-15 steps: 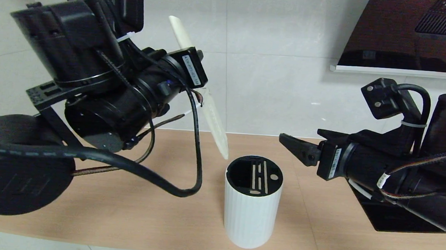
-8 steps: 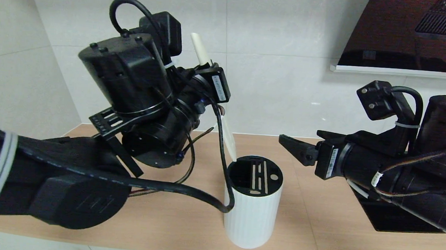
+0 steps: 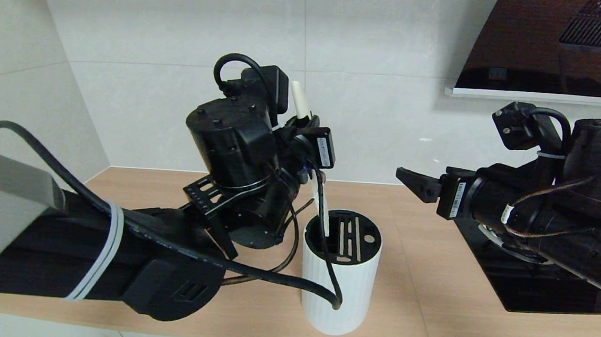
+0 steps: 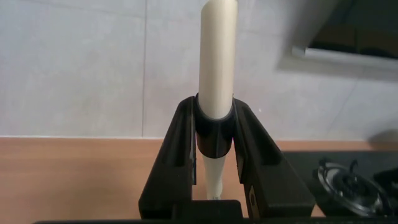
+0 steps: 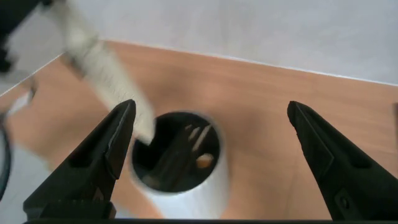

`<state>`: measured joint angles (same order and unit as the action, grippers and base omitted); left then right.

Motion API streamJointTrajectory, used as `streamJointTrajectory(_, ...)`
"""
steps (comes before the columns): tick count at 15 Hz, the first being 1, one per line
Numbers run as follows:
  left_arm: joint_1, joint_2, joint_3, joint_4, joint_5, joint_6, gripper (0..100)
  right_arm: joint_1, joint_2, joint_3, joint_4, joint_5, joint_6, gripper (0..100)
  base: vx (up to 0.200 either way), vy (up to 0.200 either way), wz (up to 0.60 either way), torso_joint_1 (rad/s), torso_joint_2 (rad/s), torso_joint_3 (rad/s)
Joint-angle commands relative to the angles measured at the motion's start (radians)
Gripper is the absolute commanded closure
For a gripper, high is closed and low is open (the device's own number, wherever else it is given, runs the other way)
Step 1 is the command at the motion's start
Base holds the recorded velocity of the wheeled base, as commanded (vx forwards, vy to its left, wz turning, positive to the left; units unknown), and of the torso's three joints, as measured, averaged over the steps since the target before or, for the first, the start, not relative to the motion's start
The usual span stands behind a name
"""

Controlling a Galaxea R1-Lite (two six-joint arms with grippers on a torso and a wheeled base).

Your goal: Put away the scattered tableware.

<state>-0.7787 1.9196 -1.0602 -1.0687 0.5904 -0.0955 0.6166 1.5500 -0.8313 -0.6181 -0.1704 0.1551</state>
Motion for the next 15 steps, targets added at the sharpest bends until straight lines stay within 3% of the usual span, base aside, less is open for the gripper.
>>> streamJointTrajectory(1,-0.016,0.041,0.000,-0.002,0.002,-0.006,100,-0.018,0.028,-0.008,0.000,0.000,0.000,0,0.000,0.000,0.00,0.000,0.00,0.000)
streamJointTrajectory(15,-0.043,0.199,0.037,-0.019,0.003,-0.007,100,-0.020,0.030,-0.008,0.000,0.000,0.000,0,0.000,0.000,0.00,0.000,0.00,0.000)
